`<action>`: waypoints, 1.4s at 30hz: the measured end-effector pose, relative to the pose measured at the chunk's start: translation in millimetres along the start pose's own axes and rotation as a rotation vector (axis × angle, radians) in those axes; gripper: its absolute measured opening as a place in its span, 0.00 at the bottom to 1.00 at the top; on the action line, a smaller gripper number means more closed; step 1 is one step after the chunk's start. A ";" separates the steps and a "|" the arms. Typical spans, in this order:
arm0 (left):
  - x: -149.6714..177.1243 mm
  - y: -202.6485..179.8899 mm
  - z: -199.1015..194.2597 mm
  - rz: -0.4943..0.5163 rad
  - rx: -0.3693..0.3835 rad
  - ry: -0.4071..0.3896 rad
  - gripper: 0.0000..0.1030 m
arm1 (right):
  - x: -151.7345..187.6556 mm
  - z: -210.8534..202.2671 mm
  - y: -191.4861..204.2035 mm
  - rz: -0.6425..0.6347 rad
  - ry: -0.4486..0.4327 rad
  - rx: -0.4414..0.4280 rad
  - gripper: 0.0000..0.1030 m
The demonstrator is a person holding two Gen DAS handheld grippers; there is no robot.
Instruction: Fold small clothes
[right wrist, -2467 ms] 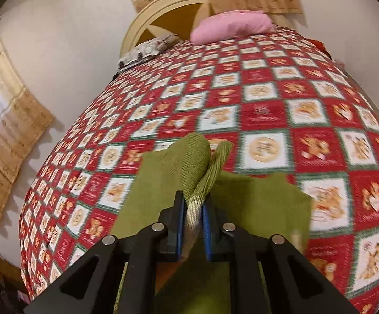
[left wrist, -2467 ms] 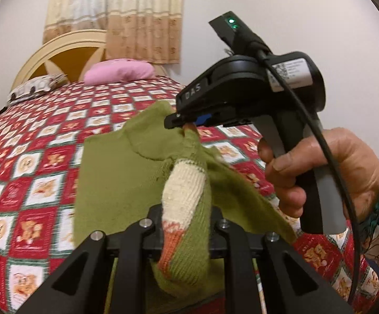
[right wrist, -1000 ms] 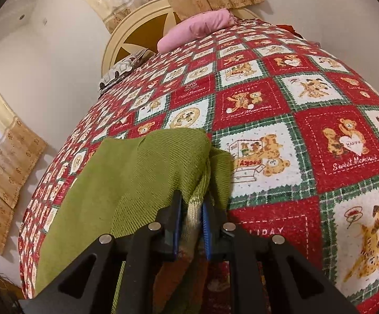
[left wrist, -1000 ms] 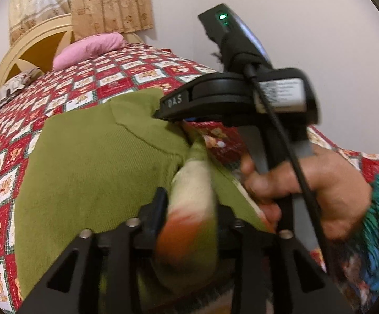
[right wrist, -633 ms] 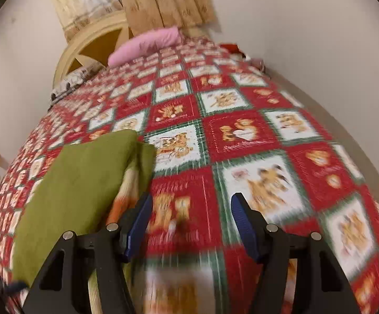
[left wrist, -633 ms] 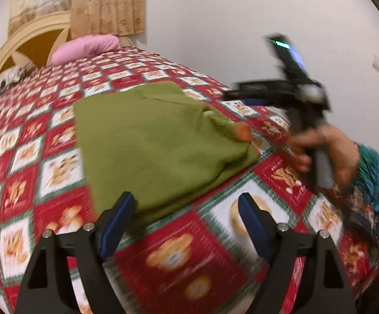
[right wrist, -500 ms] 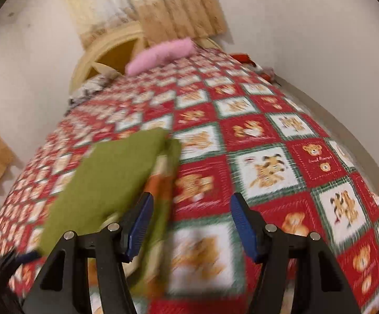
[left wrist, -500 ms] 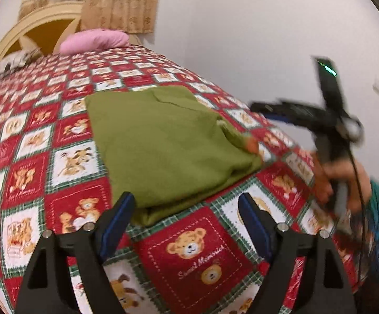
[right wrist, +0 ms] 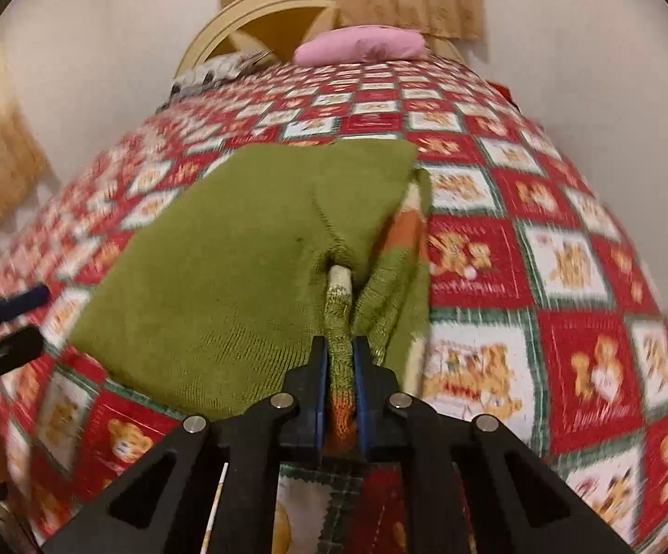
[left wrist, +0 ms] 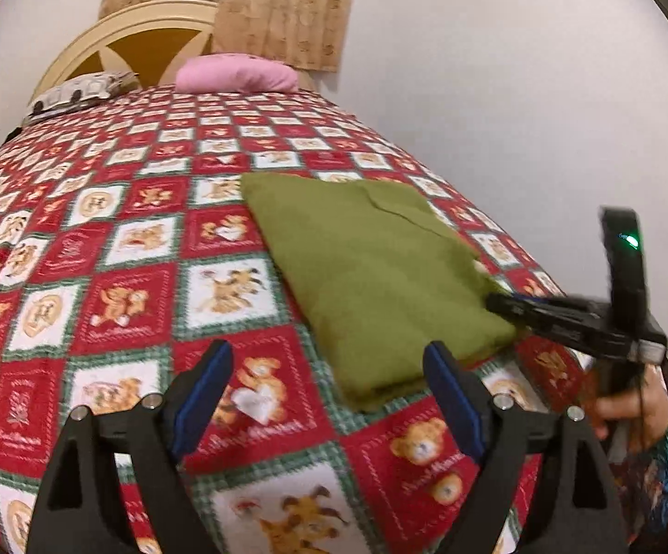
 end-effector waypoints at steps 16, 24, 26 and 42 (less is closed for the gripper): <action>-65.7 33.2 81.1 -0.132 -0.031 0.078 0.84 | -51.9 -27.8 -15.7 0.241 -0.089 -0.023 0.67; -44.6 41.1 132.0 -0.310 0.083 0.193 0.87 | -84.3 70.1 4.4 0.132 0.061 0.037 0.69; -42.6 39.3 133.2 -0.290 0.078 0.181 0.87 | -80.7 81.8 -5.1 0.154 0.074 -0.002 0.70; -54.8 17.5 136.6 -0.130 0.049 0.133 0.51 | -71.0 82.7 -7.9 0.167 0.049 -0.105 0.41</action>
Point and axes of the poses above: each gripper's, at about its wrist camera, not at the fingertips, and z roughly the way its jaws point, y to its left, x to its underside, the point moved 1 cm from there along z, roughly the way its jaws point, and after that the axes turned 10 degrees about z, right-handed, at the moved point
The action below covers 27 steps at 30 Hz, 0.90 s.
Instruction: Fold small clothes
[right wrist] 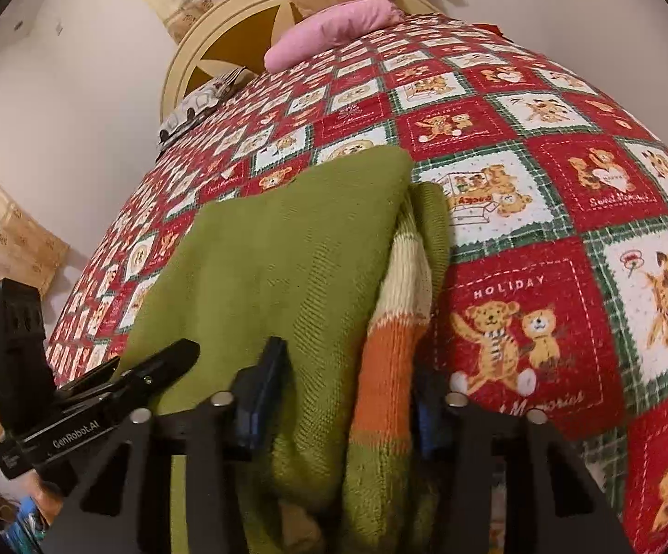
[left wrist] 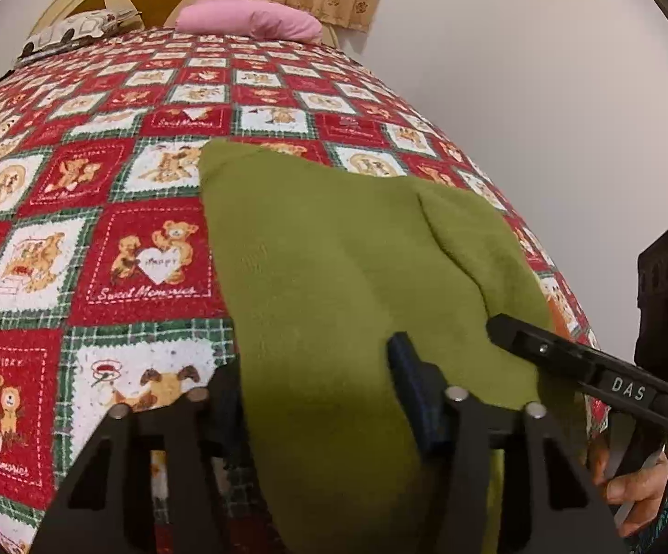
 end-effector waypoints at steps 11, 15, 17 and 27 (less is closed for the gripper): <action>-0.9 -23.6 -36.8 0.061 -0.032 -0.012 0.37 | 21.7 -71.8 44.2 -0.046 -0.150 0.039 0.27; 6.9 -34.3 -54.6 0.086 -0.018 -0.019 0.37 | 38.0 -98.4 52.4 -0.036 -0.182 0.050 0.27; 11.7 -37.0 -62.8 0.080 -0.002 -0.013 0.37 | 49.2 -111.4 54.0 -0.018 -0.193 0.044 0.27; 46.4 -66.6 -101.9 0.177 0.033 -0.011 0.37 | 111.4 -167.0 51.7 0.057 -0.247 0.034 0.27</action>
Point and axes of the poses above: each gripper's, at about its wrist camera, not at the fingertips, and z roughly the way its jaws point, y to its left, x to its underside, the point moved 1 cm from there along z, roughly the way its jaws point, and after that the axes turned 10 degrees about z, right-handed, at the moved point
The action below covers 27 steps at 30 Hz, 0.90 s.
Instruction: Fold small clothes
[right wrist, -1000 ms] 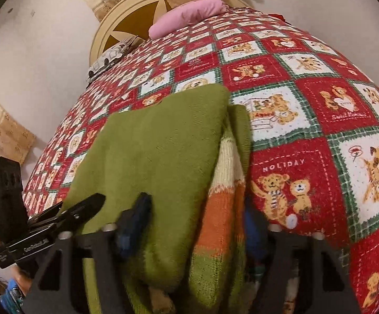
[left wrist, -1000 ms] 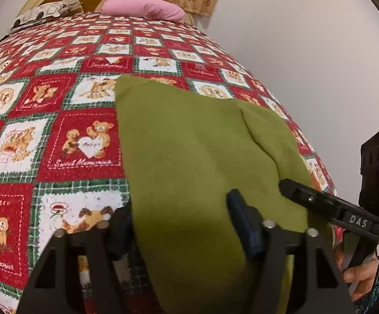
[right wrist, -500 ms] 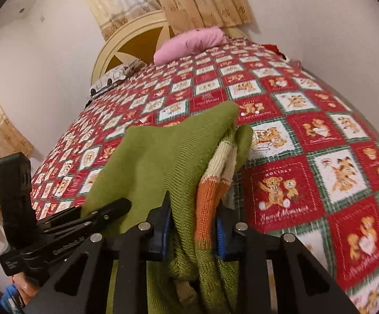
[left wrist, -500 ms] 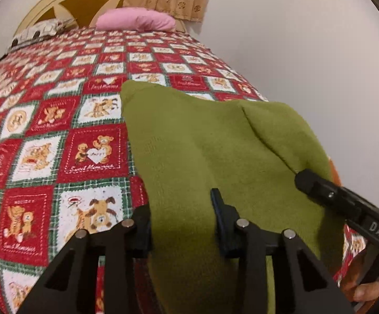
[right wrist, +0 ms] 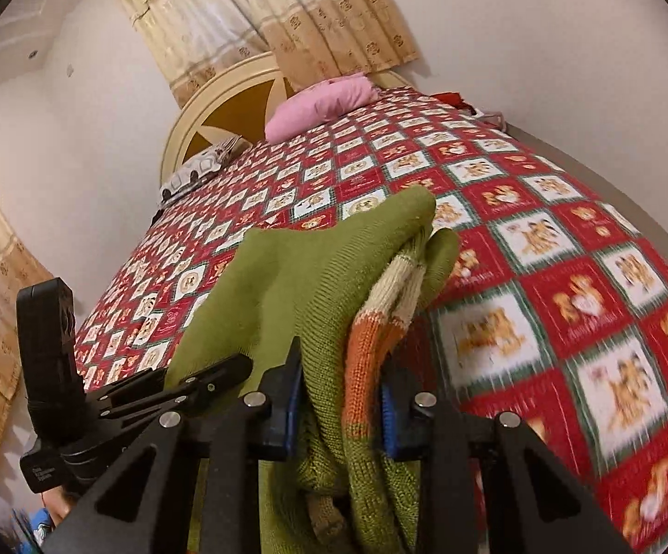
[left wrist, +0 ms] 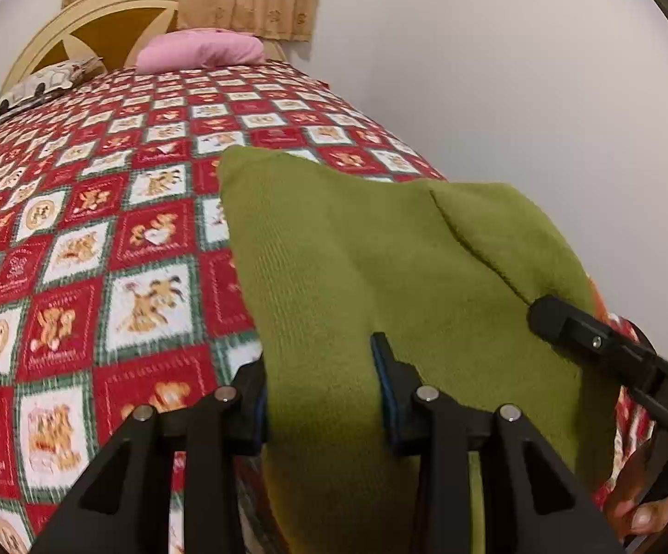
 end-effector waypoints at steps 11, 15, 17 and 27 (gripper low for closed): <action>10.0 -67.3 -20.8 0.118 0.095 -0.017 0.37 | 32.5 -90.3 -28.1 0.041 -0.119 0.084 0.27; 7.3 -98.5 -22.6 0.157 0.137 -0.028 0.37 | 34.5 -120.4 -45.8 0.057 -0.158 0.120 0.27; 4.1 -115.3 -18.8 0.172 0.164 -0.028 0.37 | 34.2 -133.0 -54.5 0.052 -0.179 0.146 0.27; -12.1 -190.0 21.8 0.238 0.194 -0.012 0.37 | 18.2 -162.2 -122.7 0.063 -0.247 0.283 0.27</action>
Point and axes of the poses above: each gripper's, at about its wrist camera, not at the fingertips, and z roughly the way its jaws point, y to its left, x to its underside, the point moved 1 cm from there along z, roughly the way its jaws point, and after that the axes turned 10 degrees about z, right-handed, at the moved point
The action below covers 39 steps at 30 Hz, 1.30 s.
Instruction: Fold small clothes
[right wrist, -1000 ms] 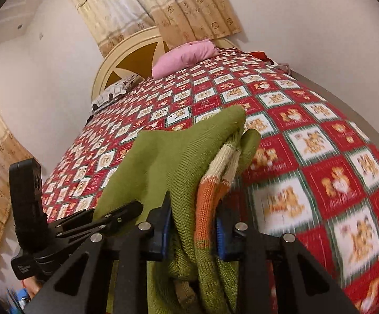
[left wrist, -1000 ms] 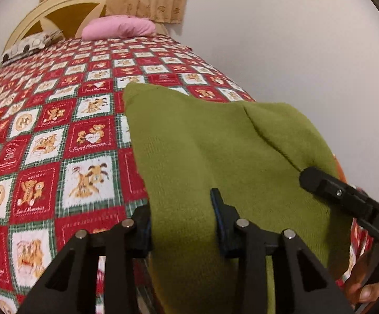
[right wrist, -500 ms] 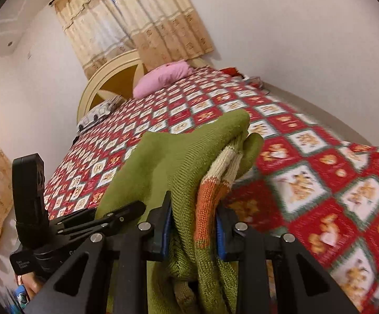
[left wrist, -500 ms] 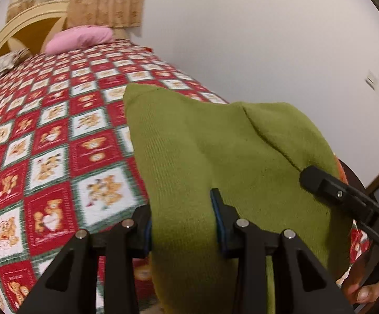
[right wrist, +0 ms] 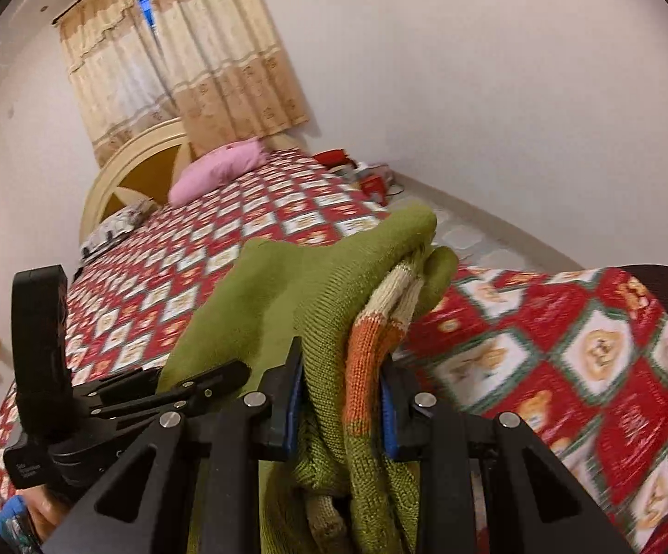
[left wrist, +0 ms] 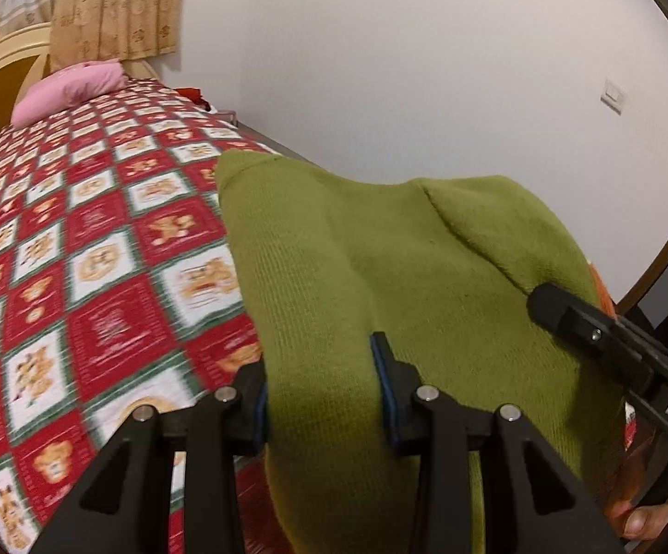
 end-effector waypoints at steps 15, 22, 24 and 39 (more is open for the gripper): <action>-9.5 -20.4 57.9 0.051 -0.057 0.071 0.46 | 3.5 61.3 -76.2 0.116 0.083 0.128 0.28; -4.9 -8.8 53.0 0.026 -0.072 0.086 0.70 | 8.6 53.6 -86.1 0.173 0.108 0.098 0.46; -2.6 -7.0 45.1 0.028 -0.068 0.082 0.71 | 10.7 42.9 -86.6 0.182 0.106 0.079 0.48; 56.4 8.8 21.6 -0.160 0.152 0.101 0.78 | 69.9 2.3 -56.6 -0.013 0.186 0.100 0.64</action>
Point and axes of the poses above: each gripper's, at about its wrist camera, not at the fingertips, and z roughly the way its jaws point, y to its left, x to its underside, the point moved 1 cm from there along z, roughly the way its jaws point, and after that the axes turned 10 degrees about z, right-handed, at the moved point
